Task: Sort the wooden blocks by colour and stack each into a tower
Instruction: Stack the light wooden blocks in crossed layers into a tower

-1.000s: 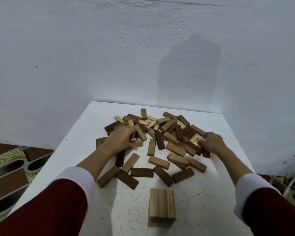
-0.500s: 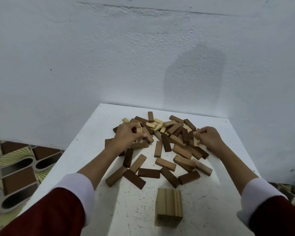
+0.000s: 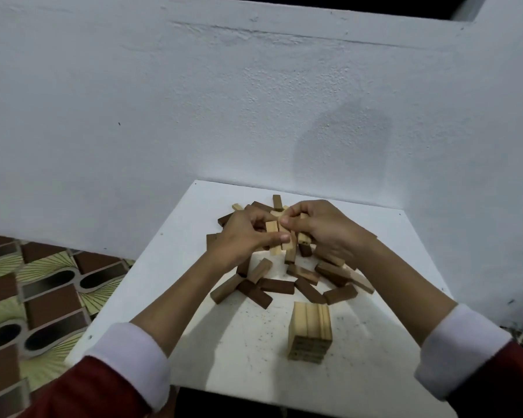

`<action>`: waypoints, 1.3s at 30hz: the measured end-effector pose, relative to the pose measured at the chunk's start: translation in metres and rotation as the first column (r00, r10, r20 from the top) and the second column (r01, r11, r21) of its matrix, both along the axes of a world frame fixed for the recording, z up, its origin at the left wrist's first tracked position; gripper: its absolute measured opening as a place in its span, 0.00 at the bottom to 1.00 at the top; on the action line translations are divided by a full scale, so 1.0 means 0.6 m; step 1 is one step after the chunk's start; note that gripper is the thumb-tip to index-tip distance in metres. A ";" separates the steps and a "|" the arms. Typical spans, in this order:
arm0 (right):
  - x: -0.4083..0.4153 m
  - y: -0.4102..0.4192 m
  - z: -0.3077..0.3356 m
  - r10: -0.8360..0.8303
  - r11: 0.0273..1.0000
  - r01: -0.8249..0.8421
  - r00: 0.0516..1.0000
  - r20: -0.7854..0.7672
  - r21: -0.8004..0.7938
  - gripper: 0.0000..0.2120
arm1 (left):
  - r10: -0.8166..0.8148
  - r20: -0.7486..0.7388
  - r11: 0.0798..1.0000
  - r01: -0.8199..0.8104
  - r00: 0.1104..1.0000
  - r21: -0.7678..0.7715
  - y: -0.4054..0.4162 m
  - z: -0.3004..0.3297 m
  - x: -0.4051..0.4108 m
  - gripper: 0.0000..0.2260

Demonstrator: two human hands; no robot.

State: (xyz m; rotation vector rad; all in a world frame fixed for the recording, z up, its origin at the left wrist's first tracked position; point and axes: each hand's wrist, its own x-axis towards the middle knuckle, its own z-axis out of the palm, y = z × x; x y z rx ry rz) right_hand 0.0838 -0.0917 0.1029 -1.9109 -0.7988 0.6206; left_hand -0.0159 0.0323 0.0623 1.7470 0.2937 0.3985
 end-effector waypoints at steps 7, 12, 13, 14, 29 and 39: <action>-0.104 0.028 -0.026 -0.112 0.992 0.114 0.993 -0.030 0.055 0.08 | 0.098 -0.025 0.995 -0.097 0.995 0.008 0.018 -0.063 -0.095 0.15; -0.176 0.056 -0.111 -0.040 0.996 0.038 0.999 -0.024 -0.082 0.17 | 0.102 -0.196 0.988 -0.076 0.975 0.135 0.026 -0.143 -0.138 0.12; -0.186 0.060 -0.136 -0.051 0.994 0.051 0.999 0.007 -0.097 0.18 | 0.114 -0.217 0.981 -0.075 0.970 0.180 0.029 -0.158 -0.144 0.11; -0.192 0.061 -0.156 -0.068 0.992 0.071 0.997 0.033 -0.104 0.19 | 0.130 -0.234 0.972 -0.077 0.964 0.222 0.031 -0.169 -0.147 0.10; -0.209 0.053 -0.278 -0.071 0.977 0.135 0.936 0.345 -0.164 0.21 | 0.157 -0.206 0.884 -0.045 0.966 0.465 0.043 -0.214 -0.157 0.12; -0.213 0.031 -0.302 -0.173 0.984 0.176 0.934 0.313 0.019 0.27 | 0.095 -0.121 0.948 -0.052 0.988 0.314 0.039 -0.211 -0.176 0.24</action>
